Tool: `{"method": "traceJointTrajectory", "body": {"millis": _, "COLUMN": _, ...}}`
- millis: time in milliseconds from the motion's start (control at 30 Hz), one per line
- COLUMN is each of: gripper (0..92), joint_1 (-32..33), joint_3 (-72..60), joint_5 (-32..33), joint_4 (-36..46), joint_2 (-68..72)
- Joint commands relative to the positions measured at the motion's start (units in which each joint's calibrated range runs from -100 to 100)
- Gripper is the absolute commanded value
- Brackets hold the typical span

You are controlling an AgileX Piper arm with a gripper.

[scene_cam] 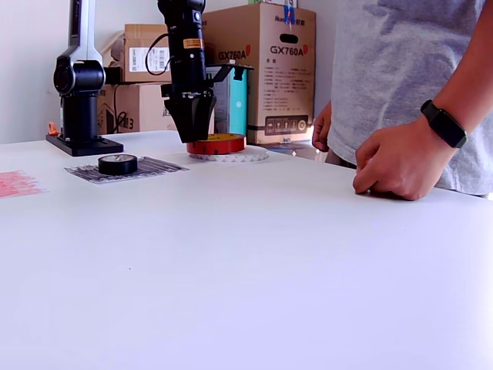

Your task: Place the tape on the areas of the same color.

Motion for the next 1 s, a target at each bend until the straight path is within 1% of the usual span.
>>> {"method": "traceJointTrajectory", "body": {"millis": 0, "gripper": 54.3, "joint_1": 0.2, "joint_3": -0.1, "joint_5": 0.0, "joint_4": 0.3, "joint_2": 0.6}}
{"method": "traceJointTrajectory", "body": {"millis": 967, "gripper": 54.3, "joint_1": 1.9, "joint_3": -2.6, "joint_5": 1.0, "joint_4": 0.3, "joint_2": 1.2}}
